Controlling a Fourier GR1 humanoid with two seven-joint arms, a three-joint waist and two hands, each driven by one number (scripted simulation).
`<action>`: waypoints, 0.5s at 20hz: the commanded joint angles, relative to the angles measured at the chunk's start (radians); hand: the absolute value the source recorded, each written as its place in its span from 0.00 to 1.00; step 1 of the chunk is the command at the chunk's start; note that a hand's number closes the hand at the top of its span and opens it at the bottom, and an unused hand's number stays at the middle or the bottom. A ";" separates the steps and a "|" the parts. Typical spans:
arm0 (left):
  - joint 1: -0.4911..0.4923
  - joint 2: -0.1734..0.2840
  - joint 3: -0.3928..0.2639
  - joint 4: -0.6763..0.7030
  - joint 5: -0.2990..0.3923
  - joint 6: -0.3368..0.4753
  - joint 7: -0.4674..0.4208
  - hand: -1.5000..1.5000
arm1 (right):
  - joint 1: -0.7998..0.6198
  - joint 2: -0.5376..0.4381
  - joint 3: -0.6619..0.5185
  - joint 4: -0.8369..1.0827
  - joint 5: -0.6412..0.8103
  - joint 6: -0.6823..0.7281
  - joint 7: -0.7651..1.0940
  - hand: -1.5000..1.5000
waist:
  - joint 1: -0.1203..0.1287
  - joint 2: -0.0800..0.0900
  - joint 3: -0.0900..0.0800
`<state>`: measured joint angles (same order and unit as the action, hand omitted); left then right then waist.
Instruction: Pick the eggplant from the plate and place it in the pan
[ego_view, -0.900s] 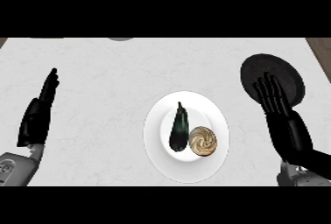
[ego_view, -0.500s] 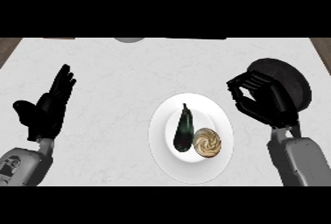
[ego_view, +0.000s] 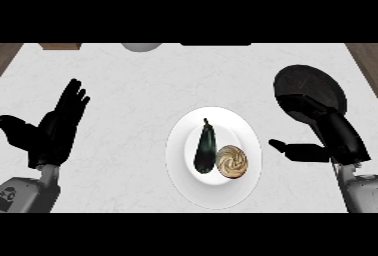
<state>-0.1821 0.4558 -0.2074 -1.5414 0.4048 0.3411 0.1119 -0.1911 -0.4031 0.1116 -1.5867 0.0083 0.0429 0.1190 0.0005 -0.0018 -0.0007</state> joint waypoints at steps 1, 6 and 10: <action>-0.005 -0.027 0.018 0.034 0.008 -0.032 -0.032 0.50 | -0.042 -0.103 0.020 -0.010 0.062 0.095 0.013 0.00 | 0.000 0.002 0.000; -0.010 -0.008 0.037 -0.002 0.003 -0.056 0.033 0.50 | -0.244 -0.096 0.032 -0.005 0.033 0.196 0.190 0.00 | 0.010 0.002 0.000; 0.001 -0.038 0.024 -0.011 -0.009 -0.043 0.011 0.50 | -0.391 -0.102 0.133 0.112 0.107 0.289 0.262 0.00 | 0.031 0.005 0.000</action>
<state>-0.1896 0.4337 -0.1778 -1.5311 0.4016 0.2962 0.1201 -0.4535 -0.5004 0.1824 -1.5389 0.0699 0.2609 0.2965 0.0168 0.0015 -0.0010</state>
